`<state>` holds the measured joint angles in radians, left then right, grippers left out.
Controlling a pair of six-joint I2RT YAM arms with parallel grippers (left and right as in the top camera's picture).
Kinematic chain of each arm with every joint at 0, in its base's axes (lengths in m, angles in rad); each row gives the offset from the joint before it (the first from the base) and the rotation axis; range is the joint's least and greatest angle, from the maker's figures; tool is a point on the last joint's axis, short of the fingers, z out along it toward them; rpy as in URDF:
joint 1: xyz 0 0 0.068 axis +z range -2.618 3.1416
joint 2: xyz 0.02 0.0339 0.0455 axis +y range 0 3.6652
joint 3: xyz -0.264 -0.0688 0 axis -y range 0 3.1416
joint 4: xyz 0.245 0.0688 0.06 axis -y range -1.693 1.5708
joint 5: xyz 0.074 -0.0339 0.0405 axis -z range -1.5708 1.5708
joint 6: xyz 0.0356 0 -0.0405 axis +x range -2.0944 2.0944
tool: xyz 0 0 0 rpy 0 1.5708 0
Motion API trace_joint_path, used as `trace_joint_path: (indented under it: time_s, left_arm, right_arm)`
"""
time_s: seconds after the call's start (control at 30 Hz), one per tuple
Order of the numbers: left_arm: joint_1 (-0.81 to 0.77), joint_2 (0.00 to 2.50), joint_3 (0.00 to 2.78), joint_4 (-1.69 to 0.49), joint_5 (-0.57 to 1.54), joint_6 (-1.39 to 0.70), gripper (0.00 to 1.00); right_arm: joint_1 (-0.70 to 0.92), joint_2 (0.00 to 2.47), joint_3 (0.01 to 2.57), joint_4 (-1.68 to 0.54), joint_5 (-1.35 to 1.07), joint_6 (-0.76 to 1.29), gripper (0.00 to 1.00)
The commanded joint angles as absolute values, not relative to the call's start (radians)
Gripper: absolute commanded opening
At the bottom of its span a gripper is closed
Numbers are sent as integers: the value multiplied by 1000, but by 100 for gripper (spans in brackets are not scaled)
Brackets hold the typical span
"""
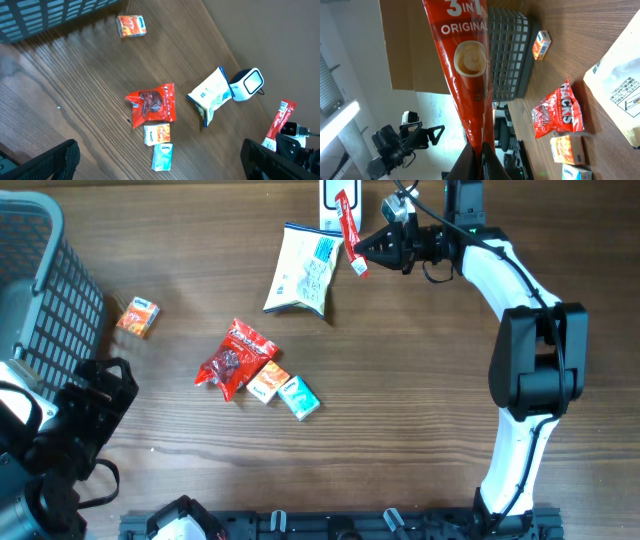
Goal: Scan the item barcode
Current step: 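Hold the Nescafe stick in front of the white scanner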
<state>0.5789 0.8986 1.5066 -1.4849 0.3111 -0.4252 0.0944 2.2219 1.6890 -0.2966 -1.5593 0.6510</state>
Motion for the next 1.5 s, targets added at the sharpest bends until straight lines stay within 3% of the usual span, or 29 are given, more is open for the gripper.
trace_joint_path:
  time_s: [0.0,0.63,0.97,1.07,1.27,1.47]
  left_arm:
    - [586,899,1512,-1482,305,-434,100]
    - [586,899,1512,-1482,305,-434,100]
    - [586,899,1512,-1482,305,-434,100]
    - [586,899,1512,-1482,305,-434,100]
    - [586,899,1512,-1482,305,-434,100]
    - [586,899,1512,-1482,305,-434,100]
  right_arm:
    - [88,2236,1686,-288,-1622,652,4]
    - [88,2236,1686,-160,-1587,697,4]
    - [89,2236,1686,445,-1530,1010,5]
    - [88,2236,1686,552,-1492,1022,5]
    - [88,2234,1686,348,-1369,819,5]
    - [94,2153,1687,-315,-978,322,5]
